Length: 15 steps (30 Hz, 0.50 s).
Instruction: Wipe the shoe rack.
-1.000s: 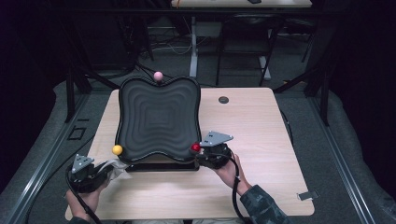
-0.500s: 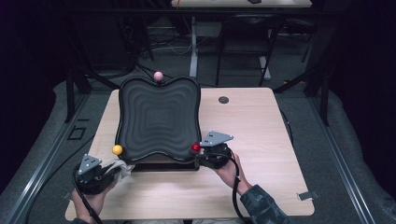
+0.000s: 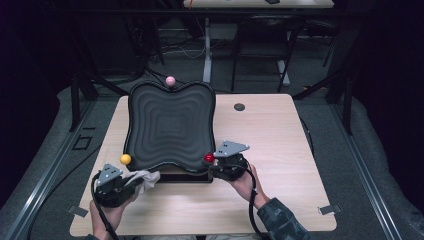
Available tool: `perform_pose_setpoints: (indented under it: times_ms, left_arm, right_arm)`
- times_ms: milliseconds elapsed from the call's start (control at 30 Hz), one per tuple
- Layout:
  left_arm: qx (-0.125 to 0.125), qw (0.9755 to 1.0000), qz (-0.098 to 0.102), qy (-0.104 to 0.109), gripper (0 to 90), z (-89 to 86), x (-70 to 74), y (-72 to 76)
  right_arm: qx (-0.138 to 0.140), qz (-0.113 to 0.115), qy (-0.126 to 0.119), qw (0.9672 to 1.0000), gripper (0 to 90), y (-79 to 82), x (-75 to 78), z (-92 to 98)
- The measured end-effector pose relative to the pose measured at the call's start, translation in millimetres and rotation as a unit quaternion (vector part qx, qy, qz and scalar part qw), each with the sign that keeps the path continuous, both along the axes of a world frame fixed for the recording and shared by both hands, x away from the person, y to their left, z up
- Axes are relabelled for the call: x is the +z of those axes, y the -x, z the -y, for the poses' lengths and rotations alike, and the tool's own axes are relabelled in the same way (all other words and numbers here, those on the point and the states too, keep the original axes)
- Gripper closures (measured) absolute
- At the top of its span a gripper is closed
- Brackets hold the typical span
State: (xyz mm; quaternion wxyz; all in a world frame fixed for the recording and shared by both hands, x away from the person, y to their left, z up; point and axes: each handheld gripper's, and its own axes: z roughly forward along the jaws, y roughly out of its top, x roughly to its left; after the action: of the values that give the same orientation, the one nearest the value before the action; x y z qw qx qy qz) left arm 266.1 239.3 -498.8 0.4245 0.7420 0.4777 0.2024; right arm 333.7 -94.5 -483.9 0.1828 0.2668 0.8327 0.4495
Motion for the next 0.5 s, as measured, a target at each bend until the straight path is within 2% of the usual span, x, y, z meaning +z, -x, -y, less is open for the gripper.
perform_pose_setpoints:
  times_ms: [67,233,500]
  left_arm:
    - [-0.008,1.0000,-0.001,0.001,82.8,7.8,0.4,-2.4]
    - [-0.036,0.9992,-0.002,-0.015,82.8,29.7,-0.5,-12.0]
    - [-0.068,0.9975,-0.002,-0.020,82.8,58.9,-1.3,-24.4]
  right_arm:
    - [0.000,0.000,0.001,1.0000,60.1,-0.1,0.1,0.2]
    - [0.001,0.000,0.000,1.0000,60.0,-0.2,0.1,0.3]
    - [0.000,-0.001,-0.001,1.0000,60.0,-0.2,0.1,0.2]
